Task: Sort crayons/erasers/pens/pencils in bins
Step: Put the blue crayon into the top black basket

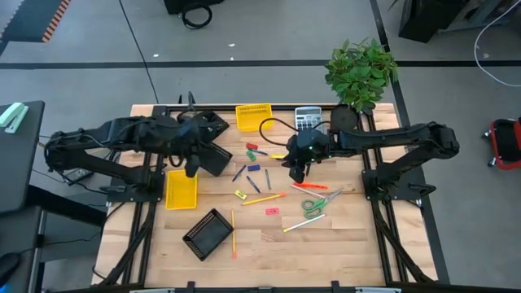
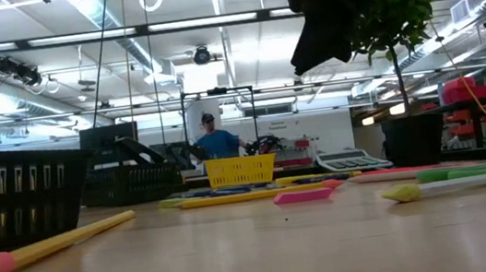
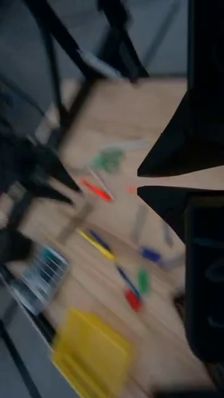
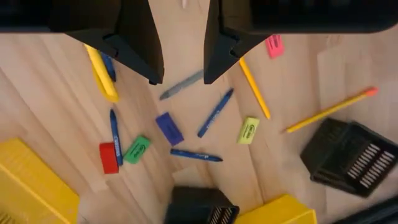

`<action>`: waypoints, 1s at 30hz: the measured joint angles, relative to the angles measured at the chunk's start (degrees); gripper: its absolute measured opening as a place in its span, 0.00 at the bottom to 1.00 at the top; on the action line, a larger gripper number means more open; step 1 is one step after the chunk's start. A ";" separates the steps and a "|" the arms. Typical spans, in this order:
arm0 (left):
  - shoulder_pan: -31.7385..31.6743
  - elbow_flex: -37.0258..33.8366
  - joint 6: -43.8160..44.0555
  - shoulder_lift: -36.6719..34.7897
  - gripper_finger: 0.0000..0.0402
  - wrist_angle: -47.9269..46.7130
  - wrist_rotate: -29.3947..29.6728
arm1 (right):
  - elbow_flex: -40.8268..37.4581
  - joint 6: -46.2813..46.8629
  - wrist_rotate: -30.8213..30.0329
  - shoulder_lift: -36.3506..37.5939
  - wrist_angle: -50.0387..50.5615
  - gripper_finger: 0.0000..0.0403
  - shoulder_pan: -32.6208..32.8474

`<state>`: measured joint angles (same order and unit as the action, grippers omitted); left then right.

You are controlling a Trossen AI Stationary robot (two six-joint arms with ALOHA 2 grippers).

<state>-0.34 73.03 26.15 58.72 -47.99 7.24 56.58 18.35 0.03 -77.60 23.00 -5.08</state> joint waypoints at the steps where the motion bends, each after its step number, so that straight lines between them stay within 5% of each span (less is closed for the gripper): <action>1: -0.02 0.00 -0.26 0.44 0.10 -1.90 0.09 | 0.00 1.72 -0.02 0.01 -0.11 0.30 0.09; 7: 0.00 -0.08 -2.41 6.10 0.15 -10.53 0.06 | -0.02 10.16 -0.79 -0.03 0.66 0.30 1.64; 14: -1.06 -0.06 2.14 15.71 0.34 -9.31 0.09 | -0.04 16.71 -0.66 0.47 1.77 0.30 4.31; 20: -3.78 -0.08 3.24 21.51 0.48 -7.01 0.01 | -0.07 22.83 1.72 4.36 13.77 0.30 5.72; 30: -10.25 -0.04 3.22 33.13 0.50 1.81 -8.37 | -0.07 23.63 0.26 16.20 21.97 0.30 6.36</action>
<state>-10.59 72.99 29.36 91.85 -46.18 -1.13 56.51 41.97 0.29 -61.40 44.97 1.28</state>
